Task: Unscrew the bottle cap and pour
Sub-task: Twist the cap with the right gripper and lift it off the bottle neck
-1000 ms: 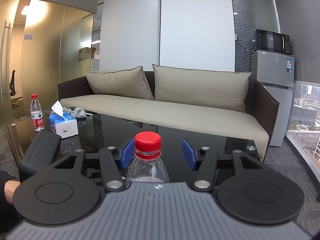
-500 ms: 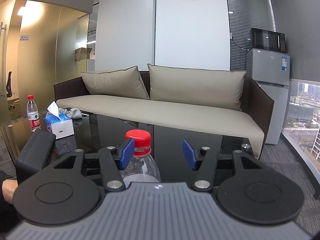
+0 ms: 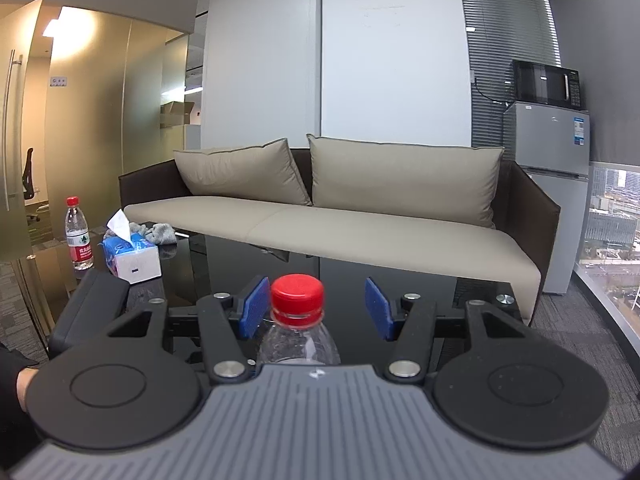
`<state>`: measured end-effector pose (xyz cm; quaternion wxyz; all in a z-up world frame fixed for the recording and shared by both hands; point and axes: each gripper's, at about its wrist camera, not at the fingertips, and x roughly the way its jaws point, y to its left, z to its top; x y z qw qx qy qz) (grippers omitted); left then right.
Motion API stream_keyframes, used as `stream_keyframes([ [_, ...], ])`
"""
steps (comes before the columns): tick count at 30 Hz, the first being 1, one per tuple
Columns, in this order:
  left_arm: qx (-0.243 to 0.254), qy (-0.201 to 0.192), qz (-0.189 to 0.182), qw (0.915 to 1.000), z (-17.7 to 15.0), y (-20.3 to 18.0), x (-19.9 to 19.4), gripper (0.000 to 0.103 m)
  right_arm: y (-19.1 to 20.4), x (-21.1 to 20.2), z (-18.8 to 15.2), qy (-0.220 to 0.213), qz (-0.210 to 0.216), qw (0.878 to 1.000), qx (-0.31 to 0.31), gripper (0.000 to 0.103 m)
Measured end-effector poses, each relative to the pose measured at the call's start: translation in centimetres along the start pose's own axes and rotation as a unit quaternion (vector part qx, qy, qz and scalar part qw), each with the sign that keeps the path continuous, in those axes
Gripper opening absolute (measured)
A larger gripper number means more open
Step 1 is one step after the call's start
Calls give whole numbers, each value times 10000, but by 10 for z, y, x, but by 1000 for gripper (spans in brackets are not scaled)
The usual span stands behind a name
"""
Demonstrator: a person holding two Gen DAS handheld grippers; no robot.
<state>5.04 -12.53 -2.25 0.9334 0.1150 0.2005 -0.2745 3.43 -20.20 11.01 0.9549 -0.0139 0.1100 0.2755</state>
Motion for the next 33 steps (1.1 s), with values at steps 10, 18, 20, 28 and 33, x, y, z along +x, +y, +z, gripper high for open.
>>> stream_keyframes([
  [10, 3, 7, -1, 10000, 0, -1, 1, 57, 11, 9, 2, 25, 37, 9998, -202, 53],
  [18, 2, 11, -1, 10000, 1, -3, 1, 57, 13, 16, 1, 86, 19, 9995, -298, 34],
  [20, -4, 14, -1, 10000, 2, -2, 1, 57, 12, 16, 1, 88, 4, 9995, -309, 34],
  [28, -10, 15, -2, 10000, 2, -3, 1, 57, 12, 14, 2, 10, -14, 9993, -367, 33],
  [33, -10, 14, -1, 10000, 0, -4, 0, 57, 9, 10, 4, -99, -50, 9994, -329, 33],
])
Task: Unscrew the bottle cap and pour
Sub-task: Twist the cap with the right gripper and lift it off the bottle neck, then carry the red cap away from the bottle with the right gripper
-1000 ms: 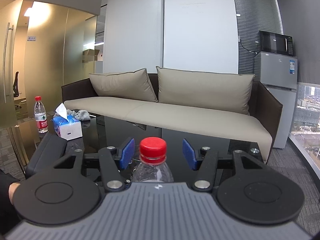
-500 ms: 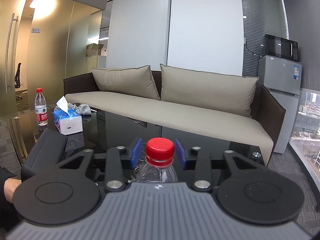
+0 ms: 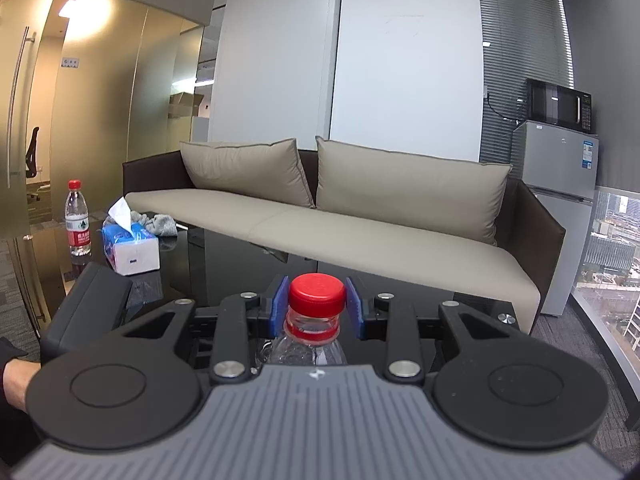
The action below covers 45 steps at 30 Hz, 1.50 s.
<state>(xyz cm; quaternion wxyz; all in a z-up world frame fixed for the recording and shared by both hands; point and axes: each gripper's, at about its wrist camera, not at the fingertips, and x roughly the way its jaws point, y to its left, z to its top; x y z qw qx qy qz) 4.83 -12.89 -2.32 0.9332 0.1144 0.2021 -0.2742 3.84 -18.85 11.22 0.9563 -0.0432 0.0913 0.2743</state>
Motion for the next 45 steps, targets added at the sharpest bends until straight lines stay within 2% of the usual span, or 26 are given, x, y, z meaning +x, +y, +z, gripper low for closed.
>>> stream_keyframes([
  [25, -16, 10, -5, 10000, 3, 3, -1, 57, -26, -11, 2, -118, -466, 9986, 236, 33],
  [35, -21, 10, -6, 10000, 2, 3, 0, 57, -36, -8, -12, 96, -635, 9972, 376, 33],
  [45, -22, 15, -7, 10000, 2, 1, 0, 57, -45, 6, -35, 609, -870, 9925, 602, 33],
])
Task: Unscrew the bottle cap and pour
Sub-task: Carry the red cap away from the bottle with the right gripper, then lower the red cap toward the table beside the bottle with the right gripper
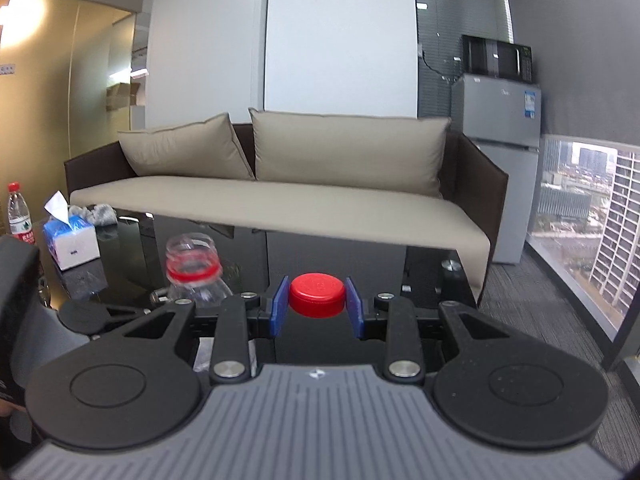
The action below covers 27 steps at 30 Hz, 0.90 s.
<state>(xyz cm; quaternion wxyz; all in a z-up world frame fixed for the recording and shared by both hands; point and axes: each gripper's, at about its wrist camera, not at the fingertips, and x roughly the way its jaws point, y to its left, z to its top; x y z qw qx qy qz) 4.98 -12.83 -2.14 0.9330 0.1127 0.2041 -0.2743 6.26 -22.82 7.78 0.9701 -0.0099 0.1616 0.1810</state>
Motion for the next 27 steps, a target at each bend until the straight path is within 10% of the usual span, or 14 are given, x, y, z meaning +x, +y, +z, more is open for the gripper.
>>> stream_keyframes([
  [27, -14, 12, -4, 10000, -1, -1, -2, 57, -12, 43, -48, 1197, -230, 9924, 193, 33],
])
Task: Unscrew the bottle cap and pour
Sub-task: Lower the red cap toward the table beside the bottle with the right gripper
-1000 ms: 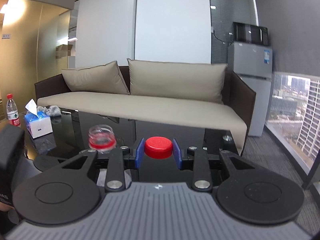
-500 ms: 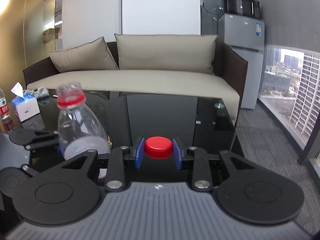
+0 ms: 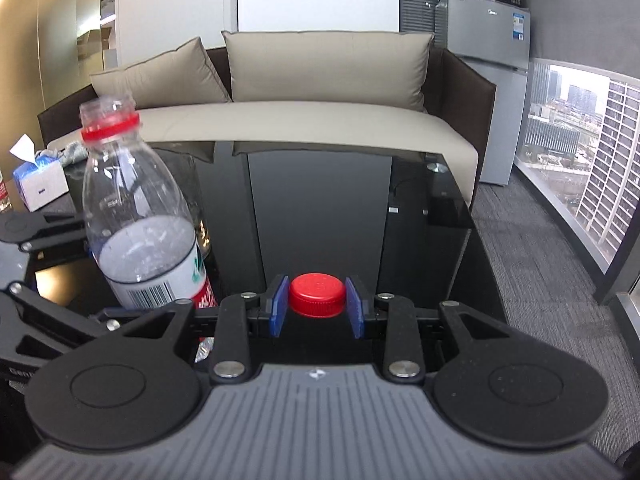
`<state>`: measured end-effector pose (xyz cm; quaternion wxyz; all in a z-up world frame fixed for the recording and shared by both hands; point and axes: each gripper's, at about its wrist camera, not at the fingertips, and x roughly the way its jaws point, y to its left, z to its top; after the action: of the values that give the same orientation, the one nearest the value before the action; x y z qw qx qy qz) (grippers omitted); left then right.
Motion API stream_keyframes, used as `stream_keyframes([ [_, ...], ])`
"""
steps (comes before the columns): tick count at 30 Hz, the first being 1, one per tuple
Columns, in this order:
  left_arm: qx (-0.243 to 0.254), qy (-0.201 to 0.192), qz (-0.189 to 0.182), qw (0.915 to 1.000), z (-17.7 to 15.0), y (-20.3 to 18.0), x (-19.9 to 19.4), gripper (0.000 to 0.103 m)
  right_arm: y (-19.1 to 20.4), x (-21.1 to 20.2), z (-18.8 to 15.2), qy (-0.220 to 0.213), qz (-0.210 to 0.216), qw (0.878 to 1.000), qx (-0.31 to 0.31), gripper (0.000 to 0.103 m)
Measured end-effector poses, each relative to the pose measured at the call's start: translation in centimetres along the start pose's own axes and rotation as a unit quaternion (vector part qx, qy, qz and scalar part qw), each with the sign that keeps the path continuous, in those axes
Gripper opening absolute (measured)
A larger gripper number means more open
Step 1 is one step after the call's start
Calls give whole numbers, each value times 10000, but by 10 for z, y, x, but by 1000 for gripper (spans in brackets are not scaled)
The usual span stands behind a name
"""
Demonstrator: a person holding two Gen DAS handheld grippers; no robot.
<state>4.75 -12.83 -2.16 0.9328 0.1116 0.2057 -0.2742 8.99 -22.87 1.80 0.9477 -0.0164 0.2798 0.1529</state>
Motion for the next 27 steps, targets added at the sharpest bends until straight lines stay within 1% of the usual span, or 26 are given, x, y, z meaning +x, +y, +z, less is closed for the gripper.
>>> stream_keyframes([
  [4, -2, 1, -1, 10000, 0, 1, 0, 57, -1, 6, -4, 157, -37, 9999, 12, 33],
  [9, -11, 3, -3, 10000, -1, 4, 0, 57, -1, 9, -9, 245, -11, 9997, 19, 33],
  [27, -5, 11, -4, 10000, 1, 4, 1, 57, -3, 20, -17, 440, 11, 9990, 43, 33],
])
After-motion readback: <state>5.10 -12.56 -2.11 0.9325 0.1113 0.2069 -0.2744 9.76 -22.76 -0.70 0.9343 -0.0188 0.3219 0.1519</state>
